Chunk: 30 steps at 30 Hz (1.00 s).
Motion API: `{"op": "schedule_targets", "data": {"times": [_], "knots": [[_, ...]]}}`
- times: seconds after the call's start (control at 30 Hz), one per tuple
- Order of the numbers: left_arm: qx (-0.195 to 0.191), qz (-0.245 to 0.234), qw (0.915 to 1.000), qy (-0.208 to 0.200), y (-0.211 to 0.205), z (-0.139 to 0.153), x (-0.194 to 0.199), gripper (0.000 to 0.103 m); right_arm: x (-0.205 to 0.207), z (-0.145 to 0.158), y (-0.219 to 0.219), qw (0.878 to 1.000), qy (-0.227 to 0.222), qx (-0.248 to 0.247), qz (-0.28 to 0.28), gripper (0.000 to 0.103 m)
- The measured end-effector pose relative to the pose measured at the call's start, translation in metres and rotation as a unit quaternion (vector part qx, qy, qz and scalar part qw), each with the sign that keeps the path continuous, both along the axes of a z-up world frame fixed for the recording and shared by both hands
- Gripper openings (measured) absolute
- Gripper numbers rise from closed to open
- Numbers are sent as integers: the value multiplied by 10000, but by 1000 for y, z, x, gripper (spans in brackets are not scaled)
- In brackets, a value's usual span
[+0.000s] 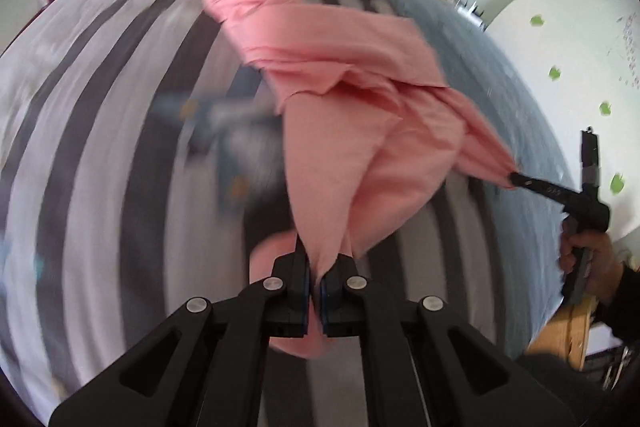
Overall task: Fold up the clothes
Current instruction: 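Lift the pink T-shirt high with both grippers and shake it open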
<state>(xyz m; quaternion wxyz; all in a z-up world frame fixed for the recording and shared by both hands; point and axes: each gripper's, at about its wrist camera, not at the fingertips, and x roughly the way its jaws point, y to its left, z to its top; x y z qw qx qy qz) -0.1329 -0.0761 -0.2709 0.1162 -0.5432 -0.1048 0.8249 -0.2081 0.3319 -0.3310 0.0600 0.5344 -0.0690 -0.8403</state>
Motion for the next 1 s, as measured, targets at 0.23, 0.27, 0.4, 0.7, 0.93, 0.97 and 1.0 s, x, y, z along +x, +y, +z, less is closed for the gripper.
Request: {"op": "schedule_targets", "data": {"times": [0.23,0.27,0.4,0.7,0.93,0.97,1.0], "knots": [[-470,288,9964,650,-29,42,-7,58,45,39,-4,9988,240,306,305,53],[-461,509,9936,895,-36,51,-13,72,36,49,-12,9982,456,237,307,63],[-161,860,9848,1499,-49,56,-69,90,-20,63,-30,9948,876,-304,429,76],[-182,631,9968,452,-5,-32,-177,87,-144,-11,-97,9952,211,-514,808,76],[-463,64,9953,844,24,-37,-160,13,-136,-16,-118,9877,447,-222,1484,9],[-497,34,9948,891,25,-32,-155,12,-132,-14,-120,9867,488,-163,1543,8],[-528,7,9942,935,25,-28,-149,11,-127,-10,-120,9862,521,-147,1562,6]]}}
